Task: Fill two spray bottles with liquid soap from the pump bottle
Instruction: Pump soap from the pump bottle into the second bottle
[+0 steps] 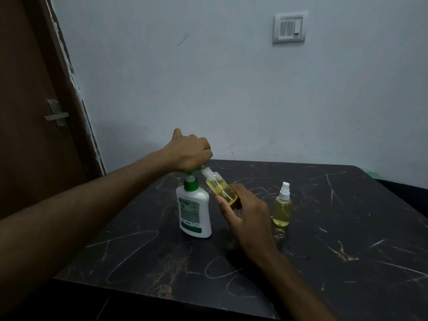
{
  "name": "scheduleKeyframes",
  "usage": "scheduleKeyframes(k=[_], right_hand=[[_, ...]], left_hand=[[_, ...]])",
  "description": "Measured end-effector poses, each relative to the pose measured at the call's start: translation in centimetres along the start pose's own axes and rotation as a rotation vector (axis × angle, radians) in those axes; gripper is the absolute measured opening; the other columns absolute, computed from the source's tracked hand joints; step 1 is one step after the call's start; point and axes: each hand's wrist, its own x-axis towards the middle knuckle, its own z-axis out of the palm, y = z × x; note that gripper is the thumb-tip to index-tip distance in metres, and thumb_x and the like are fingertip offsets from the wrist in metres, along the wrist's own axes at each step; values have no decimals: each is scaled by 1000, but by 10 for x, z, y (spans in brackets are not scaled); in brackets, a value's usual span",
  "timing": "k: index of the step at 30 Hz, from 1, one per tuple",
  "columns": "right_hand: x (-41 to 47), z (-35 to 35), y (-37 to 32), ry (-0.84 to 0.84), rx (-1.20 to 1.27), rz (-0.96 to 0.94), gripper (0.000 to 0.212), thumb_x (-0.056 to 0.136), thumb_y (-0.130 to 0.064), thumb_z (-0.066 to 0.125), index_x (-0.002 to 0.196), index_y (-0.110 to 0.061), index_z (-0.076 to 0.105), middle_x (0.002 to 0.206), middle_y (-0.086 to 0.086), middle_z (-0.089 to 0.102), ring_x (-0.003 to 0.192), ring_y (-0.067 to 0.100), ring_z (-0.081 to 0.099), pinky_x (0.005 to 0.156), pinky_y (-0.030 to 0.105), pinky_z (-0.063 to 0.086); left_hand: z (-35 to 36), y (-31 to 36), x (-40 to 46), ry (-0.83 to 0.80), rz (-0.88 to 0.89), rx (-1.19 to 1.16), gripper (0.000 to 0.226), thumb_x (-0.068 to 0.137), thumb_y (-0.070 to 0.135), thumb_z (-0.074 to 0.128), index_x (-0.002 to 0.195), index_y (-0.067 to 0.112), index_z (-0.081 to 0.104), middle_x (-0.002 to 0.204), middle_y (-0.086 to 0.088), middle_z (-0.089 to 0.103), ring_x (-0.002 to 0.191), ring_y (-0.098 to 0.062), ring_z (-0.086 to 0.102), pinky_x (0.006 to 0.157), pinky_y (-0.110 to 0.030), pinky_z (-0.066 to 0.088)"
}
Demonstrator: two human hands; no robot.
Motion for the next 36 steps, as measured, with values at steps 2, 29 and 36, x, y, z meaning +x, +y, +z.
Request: scheduleKeyframes(k=[2,29,36], right_hand=[[0,-1,0,4,2,-1,33,101,-60,49,115,-32,60,95,-12,64,85,3,61,72,35,55],[3,-9,-9,-33,27,19,14,104,-43,56,114,-35,53,84,-11,65,77,6,64,63,22,51],[2,-20,-20,-136,101,63,13,104,-43,56,111,-34,49,82,-8,69,72,10,67,65,32,54]], left_hand=[[-1,-1,1,0,-19,-17,41,108,20,36,102,3,73,109,-9,66,97,-28,64,98,-48,32],[-30,8,-20,357,-175,-314,42,94,32,36,100,12,73,95,2,73,88,-23,67,92,-43,26],[-37,70,-94,789,-48,-470,26,99,33,54,113,19,70,87,8,67,80,-9,61,90,-35,40]])
